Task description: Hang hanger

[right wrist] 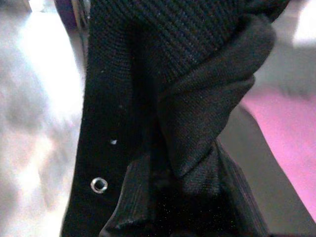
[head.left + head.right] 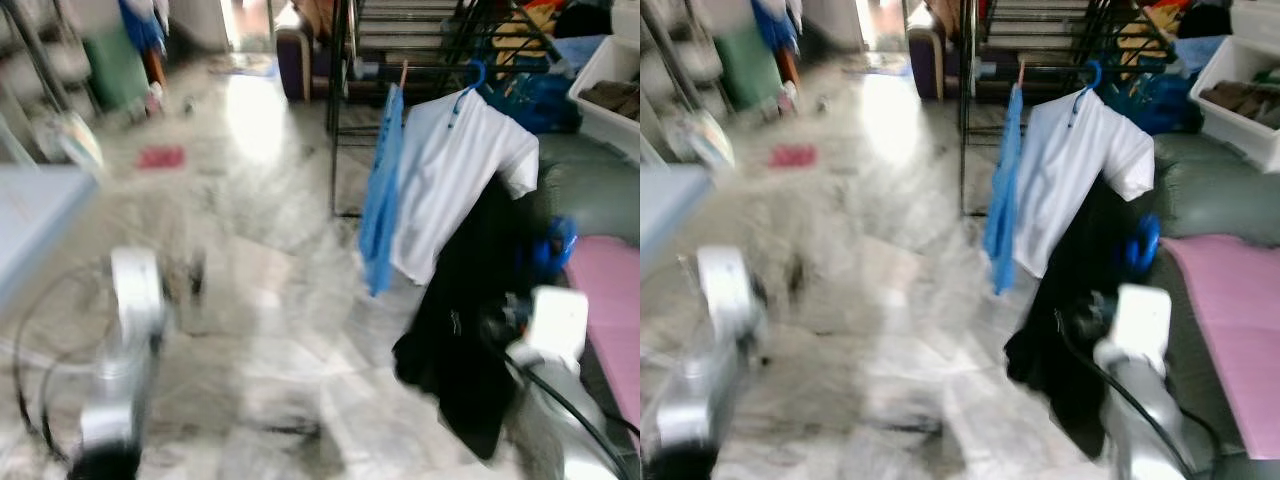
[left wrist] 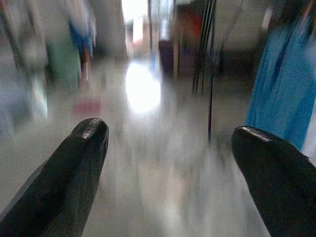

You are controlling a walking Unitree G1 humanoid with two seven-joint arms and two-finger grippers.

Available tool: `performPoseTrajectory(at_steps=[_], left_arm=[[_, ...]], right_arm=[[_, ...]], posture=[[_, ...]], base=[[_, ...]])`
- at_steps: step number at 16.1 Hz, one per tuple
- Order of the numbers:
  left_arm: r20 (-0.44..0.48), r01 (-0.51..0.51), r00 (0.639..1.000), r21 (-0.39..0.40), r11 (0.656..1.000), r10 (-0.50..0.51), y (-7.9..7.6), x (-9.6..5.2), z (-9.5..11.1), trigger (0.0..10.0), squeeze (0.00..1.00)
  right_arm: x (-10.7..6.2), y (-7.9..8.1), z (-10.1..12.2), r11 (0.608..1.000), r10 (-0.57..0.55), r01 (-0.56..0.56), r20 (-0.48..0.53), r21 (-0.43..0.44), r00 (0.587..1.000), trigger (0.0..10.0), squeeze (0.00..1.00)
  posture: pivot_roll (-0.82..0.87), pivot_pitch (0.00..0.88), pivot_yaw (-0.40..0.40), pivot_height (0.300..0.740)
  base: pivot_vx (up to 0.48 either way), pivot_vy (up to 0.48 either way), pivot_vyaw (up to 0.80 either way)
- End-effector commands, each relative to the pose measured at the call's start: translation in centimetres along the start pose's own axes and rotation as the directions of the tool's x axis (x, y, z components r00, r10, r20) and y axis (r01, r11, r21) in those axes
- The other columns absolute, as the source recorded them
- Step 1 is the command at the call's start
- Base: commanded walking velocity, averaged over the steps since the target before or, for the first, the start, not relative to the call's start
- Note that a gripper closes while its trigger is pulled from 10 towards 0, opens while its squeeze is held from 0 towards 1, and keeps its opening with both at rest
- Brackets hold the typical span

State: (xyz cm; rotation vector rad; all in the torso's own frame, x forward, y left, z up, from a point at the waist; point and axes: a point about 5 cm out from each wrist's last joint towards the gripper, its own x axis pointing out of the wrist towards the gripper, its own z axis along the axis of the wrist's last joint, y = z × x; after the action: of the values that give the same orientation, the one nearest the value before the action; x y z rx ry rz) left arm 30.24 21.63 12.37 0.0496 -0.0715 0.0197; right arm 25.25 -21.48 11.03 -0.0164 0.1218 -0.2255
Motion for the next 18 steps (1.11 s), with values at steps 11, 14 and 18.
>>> performPoseTrajectory(at_steps=[11,14,18], left_arm=[[-0.184,0.03,0.983,0.058,0.998,-0.019,-2.0,-2.8,-2.3,10.0,0.0],[-0.167,0.003,0.986,0.061,0.998,0.008,-3.6,-2.7,-2.1,10.0,0.0],[-0.185,0.046,0.982,0.04,0.998,-0.038,-4.5,-3.3,-2.4,10.0,0.0]], right_arm=[[-0.5,0.7,-0.8,1.0,0.003,-0.003,-0.039,0.003,0.999,10.0,0.0],[-0.5,1.2,-0.8,1.0,0.011,-0.011,-0.037,0.008,0.999,10.0,0.0],[-0.3,1.3,-0.8,1.0,0.014,-0.014,-0.036,0.005,0.999,10.0,0.0]], posture=[[0.01,0.04,-0.007,0.74],[0.0,0.038,-0.005,0.74],[0.01,0.041,-0.006,0.74]], base=[[0.0,0.0,0.0],[0.0,0.0,0.0],[0.0,0.0,0.0]])
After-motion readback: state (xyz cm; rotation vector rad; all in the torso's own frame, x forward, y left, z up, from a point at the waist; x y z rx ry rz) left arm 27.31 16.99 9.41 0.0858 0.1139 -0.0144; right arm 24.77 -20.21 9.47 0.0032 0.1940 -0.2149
